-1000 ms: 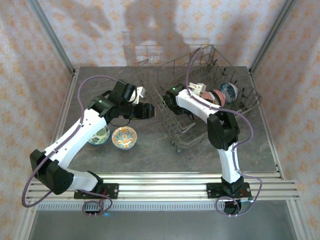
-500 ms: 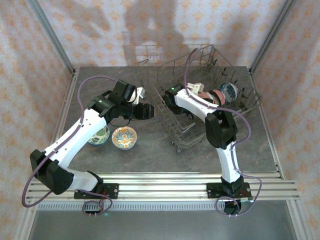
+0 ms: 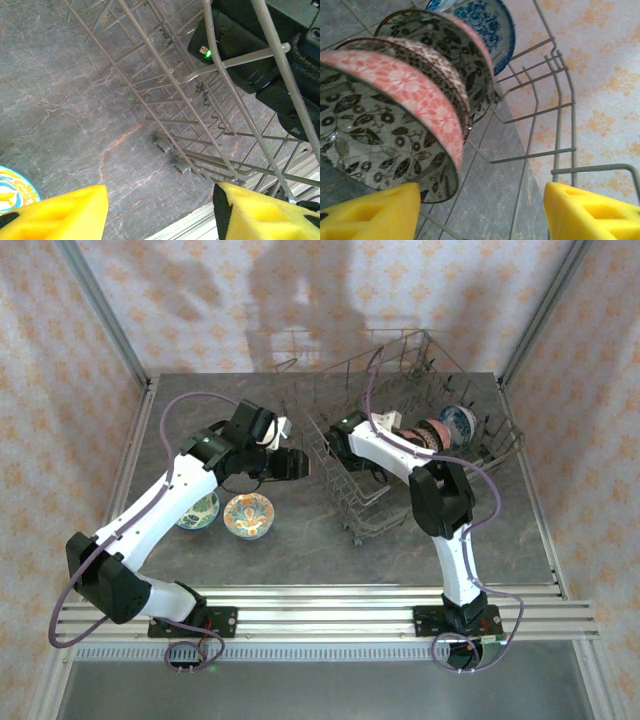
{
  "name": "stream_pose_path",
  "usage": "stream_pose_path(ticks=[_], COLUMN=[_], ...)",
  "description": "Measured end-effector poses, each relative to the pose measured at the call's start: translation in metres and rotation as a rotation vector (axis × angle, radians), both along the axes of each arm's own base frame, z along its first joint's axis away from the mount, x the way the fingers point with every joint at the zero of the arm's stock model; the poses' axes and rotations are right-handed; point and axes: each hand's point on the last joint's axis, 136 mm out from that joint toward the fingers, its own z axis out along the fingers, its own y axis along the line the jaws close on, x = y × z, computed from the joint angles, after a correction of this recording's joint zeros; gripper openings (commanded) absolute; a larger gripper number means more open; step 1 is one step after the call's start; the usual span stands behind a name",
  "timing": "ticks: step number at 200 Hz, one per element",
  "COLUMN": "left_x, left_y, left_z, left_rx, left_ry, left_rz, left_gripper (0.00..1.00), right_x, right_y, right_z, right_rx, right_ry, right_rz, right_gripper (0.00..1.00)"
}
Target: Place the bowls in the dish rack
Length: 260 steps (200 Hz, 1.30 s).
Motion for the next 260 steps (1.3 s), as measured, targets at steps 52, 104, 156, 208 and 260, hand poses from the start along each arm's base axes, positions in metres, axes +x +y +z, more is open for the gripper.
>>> stream_pose_path(ticks=[52,104,156,208,260], left_x=[0.003,0.011,-0.007,-0.042,-0.078], left_y=[0.011,0.036,0.083,0.122,0.140], left_z=[0.005,0.009,0.006,-0.023,-0.087], left_rx=[0.020,0.069,0.152,0.249,0.318], left_ry=[0.002,-0.002,0.020,0.129,0.340], left_rz=[0.027,0.100,0.213,0.314,0.392], left_gripper=[0.59,0.60,0.62,0.64,0.64], right_x=[0.005,-0.003,0.000,0.002,0.004], right_y=[0.005,0.018,0.031,0.034,0.048], right_z=[-0.008,0.006,0.018,0.000,0.021], right_rx=[0.027,0.152,0.285,0.437,0.589], right_ry=[0.030,0.053,0.039,0.110,0.094], right_rz=[0.045,0.126,0.205,0.251,0.350], right_gripper=[0.69,0.74,0.74,0.74,0.74])
